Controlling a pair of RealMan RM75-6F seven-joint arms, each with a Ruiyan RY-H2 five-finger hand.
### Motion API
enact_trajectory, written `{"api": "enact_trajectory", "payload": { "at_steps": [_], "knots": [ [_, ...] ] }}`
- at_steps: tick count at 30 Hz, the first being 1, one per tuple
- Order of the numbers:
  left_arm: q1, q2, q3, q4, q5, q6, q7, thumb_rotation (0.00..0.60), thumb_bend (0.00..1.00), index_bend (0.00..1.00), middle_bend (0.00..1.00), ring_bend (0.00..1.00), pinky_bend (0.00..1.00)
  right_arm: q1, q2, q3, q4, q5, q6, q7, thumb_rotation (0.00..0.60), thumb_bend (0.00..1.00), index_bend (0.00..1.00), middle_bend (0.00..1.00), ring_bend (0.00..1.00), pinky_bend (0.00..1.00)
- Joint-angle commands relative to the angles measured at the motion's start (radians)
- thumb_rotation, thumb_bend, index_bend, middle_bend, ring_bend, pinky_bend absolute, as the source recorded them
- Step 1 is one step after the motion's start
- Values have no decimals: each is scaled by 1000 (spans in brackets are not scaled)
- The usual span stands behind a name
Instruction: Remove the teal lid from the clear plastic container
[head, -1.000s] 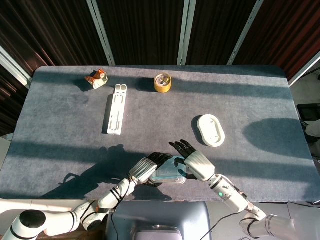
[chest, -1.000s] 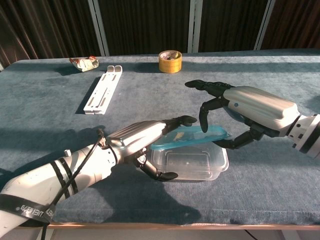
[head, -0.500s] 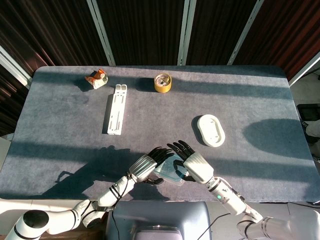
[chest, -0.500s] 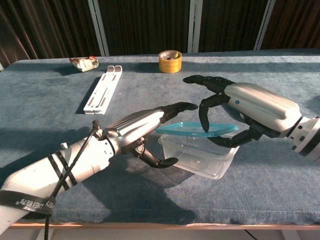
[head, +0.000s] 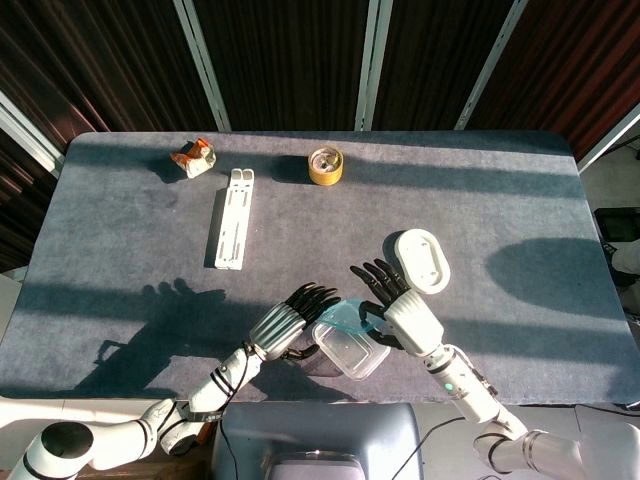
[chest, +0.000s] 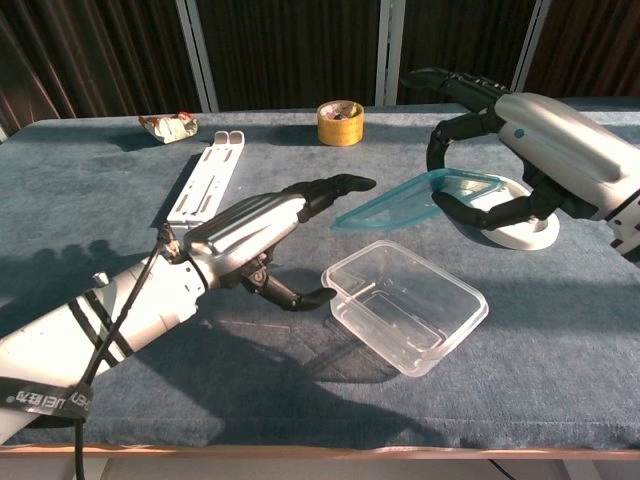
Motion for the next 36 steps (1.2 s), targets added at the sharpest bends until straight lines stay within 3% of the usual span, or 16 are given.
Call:
{"api": "enact_trajectory", "payload": {
  "at_steps": [1, 8, 17, 25, 27, 29, 32, 36],
  "knots": [
    [20, 39, 0, -22, 6, 35, 20, 600, 271, 0, 0, 0, 0, -6, 15, 32, 18, 11, 38, -8, 600, 539, 766, 163, 0, 0],
    [73, 137, 20, -95, 18, 113, 7, 600, 272, 0, 0, 0, 0, -8, 76, 72, 65, 44, 54, -62, 600, 540, 767, 163, 0, 0],
    [169, 271, 88, -183, 10, 148, 76, 600, 272, 0, 0, 0, 0, -32, 43, 5, 262, 52, -17, -83, 600, 539, 743, 163, 0, 0],
    [247, 391, 117, -293, -42, 143, 125, 600, 272, 0, 0, 0, 0, -49, -36, -62, 396, 44, -86, -96, 600, 540, 508, 156, 0, 0],
    [270, 405, 124, -294, -45, 156, 118, 600, 272, 0, 0, 0, 0, -57, -31, -80, 392, 44, -109, -87, 600, 540, 392, 121, 0, 0],
    [292, 415, 131, -292, -44, 171, 104, 600, 271, 0, 0, 0, 0, -66, -7, -100, 358, 44, -133, -69, 600, 514, 269, 74, 0, 0],
    [319, 429, 140, -290, -32, 199, 81, 600, 272, 0, 0, 0, 0, -82, 50, -125, 274, 47, -156, -44, 600, 397, 90, 13, 0, 0],
    [346, 449, 148, -292, -16, 229, 72, 600, 271, 0, 0, 0, 0, -104, 144, -152, 150, 58, -185, -62, 600, 306, 5, 0, 0, 0]
  ]
}}
